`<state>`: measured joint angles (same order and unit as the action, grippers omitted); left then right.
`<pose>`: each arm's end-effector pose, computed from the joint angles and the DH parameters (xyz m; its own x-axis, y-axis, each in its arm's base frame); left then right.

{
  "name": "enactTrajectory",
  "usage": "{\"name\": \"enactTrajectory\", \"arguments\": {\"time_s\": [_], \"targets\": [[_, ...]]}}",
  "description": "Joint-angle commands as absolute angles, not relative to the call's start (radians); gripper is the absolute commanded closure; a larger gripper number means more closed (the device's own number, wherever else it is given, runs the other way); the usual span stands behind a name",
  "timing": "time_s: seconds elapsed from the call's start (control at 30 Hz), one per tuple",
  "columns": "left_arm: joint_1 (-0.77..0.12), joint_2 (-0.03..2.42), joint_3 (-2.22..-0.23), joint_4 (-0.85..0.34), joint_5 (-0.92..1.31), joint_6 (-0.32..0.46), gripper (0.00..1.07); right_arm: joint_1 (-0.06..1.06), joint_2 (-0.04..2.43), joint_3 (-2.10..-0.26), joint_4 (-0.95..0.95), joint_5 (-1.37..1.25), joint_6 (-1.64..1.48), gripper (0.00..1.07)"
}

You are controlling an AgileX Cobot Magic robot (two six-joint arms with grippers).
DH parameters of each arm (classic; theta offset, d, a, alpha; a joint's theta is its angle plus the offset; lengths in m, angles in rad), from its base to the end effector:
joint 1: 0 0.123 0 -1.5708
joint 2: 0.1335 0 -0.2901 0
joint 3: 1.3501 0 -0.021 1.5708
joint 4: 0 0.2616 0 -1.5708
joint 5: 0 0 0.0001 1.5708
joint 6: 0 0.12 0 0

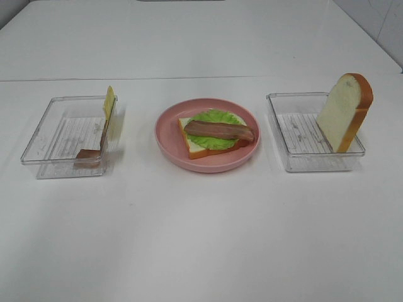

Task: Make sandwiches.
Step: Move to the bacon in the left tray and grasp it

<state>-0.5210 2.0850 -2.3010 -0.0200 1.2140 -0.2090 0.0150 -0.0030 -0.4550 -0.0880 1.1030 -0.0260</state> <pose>0.4255 -0.2468 0.3577 -0.7780 0.1994 -0.5957 0.3490 0.9257 -0.1459 0.0268 -0.0090 0.2511 -0.5302 -0.0735 -0.8447 0.0169 0.9951 -0.0971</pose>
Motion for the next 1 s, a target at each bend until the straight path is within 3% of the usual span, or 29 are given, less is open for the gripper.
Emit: {"name": "enactTrajectory", "arguments": {"time_s": [0.03, 0.3, 0.63, 1.0], "targets": [[-0.51, 2.033, -2.173, -0.013, 1.316, -0.207, 0.06, 0.01, -0.036, -0.452, -0.087, 1.097, -0.027, 0.16], [-0.468, 2.005, -1.985, 0.0, 1.316, -0.211, 0.06, 0.01, -0.033, -0.452, -0.087, 1.097, -0.027, 0.16], [-0.403, 2.017, -1.905, 0.0, 1.296, -0.257, 0.06, 0.01, -0.032, -0.452, -0.087, 1.097, -0.027, 0.16], [-0.395, 2.09, -1.899, 0.0, 1.295, -0.302, 0.06, 0.01, -0.032, -0.452, -0.087, 1.097, -0.027, 0.16]]}}
